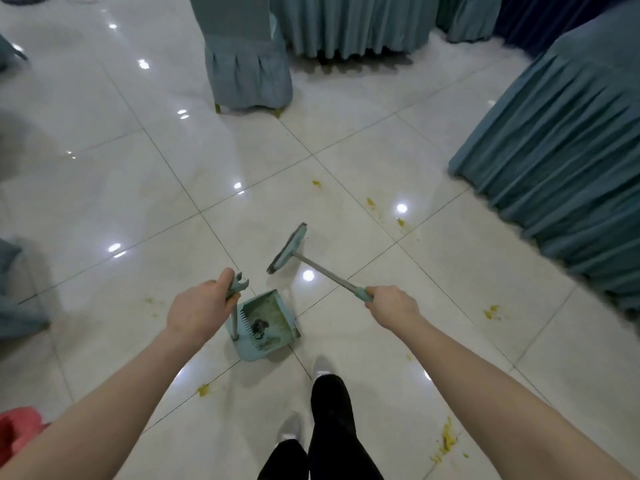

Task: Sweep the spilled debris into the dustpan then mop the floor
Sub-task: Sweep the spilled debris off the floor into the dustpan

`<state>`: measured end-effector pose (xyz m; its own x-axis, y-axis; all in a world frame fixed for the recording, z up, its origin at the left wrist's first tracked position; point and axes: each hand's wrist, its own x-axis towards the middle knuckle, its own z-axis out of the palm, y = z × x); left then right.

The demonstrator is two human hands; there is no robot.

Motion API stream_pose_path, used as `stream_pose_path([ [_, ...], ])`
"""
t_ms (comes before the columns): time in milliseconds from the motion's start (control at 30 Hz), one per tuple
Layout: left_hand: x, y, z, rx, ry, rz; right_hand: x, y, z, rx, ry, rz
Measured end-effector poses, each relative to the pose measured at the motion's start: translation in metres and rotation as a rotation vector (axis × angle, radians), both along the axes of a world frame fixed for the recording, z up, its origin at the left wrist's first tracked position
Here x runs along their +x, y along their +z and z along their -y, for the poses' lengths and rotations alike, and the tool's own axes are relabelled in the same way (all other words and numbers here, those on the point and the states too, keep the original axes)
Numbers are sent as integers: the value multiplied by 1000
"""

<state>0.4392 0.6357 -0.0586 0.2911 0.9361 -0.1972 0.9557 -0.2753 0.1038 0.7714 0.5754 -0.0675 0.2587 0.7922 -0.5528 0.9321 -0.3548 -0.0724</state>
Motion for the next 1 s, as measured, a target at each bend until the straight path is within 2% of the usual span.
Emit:
stream_pose_path([
  [200, 17, -15, -50, 7, 49, -27, 14, -32, -102, -75, 125, 86],
  [367, 45, -25, -78, -24, -1, -6, 59, -47, -93, -193, 54, 119],
  [500, 66, -24, -85, -40, -61, 7, 104, -49, -28, -230, -132, 98],
  [633, 89, -19, -72, -43, -103, 39, 129, -46, 75, -250, -306, 79],
  [833, 117, -18, -28, -8, -245, 59, 132, -33, 259, -333, -566, 109],
  [1000, 140, -16, 12, -14, -376, 91, 116, -17, 373, -421, -705, 114],
])
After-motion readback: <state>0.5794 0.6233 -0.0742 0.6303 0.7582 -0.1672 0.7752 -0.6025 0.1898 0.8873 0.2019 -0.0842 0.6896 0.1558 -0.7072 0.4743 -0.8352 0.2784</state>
